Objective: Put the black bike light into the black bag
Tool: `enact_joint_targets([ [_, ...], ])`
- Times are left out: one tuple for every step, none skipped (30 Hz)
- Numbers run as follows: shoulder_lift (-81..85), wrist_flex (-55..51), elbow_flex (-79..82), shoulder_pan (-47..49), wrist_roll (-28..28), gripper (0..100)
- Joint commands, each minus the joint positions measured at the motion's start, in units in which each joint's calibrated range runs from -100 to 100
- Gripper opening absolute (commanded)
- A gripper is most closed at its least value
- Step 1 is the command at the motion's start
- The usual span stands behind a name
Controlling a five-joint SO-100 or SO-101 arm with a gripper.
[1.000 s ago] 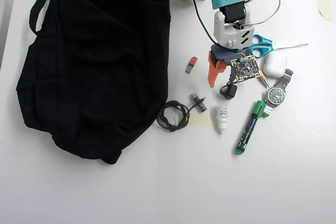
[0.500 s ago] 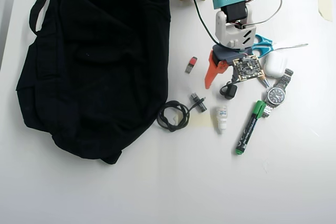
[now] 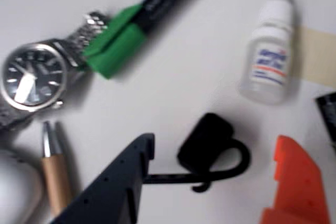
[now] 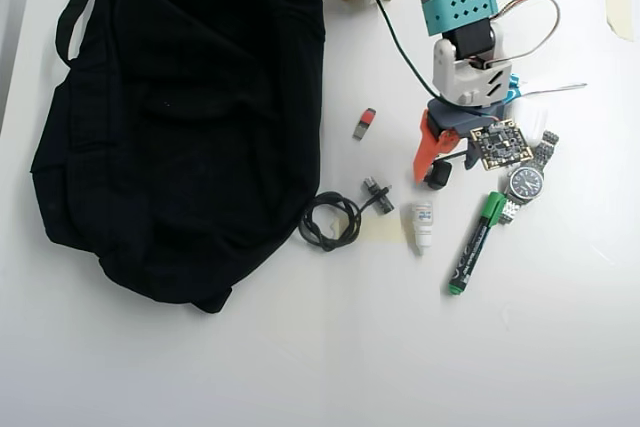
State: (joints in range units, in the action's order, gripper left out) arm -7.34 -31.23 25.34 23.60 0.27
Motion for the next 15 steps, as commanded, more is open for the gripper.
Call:
enact_joint_targets([
  [0.5, 0.9, -2.3, 0.6, 0.6, 30],
  [0.5, 0.9, -2.3, 0.6, 0.7, 30],
  [0.5, 0.9, -2.2, 0.6, 0.7, 30],
  [0.4, 0.9, -2.1, 0.6, 0.7, 30],
  [0.4, 0.9, -2.0, 0.6, 0.7, 30],
  [0.4, 0.9, -2.0, 0.6, 0.7, 30],
  [0.4, 0.8, -1.9, 0.5, 0.7, 30],
  [0.1, 0.8, -1.5, 0.4, 0.7, 31],
  [-0.1, 0.8, -1.3, 0.3, 0.7, 33],
  [-0.4, 0.8, -1.1, 0.3, 0.7, 35],
  [-0.7, 0.8, -1.1, 0.4, 0.7, 36],
  [-1.0, 0.9, -1.1, 0.4, 0.7, 36],
  [-1.2, 0.9, -1.2, 0.4, 0.7, 36],
  [-1.5, 1.0, -1.2, 0.3, 0.7, 36],
  [-1.7, 1.0, -1.2, 0.3, 0.7, 36],
])
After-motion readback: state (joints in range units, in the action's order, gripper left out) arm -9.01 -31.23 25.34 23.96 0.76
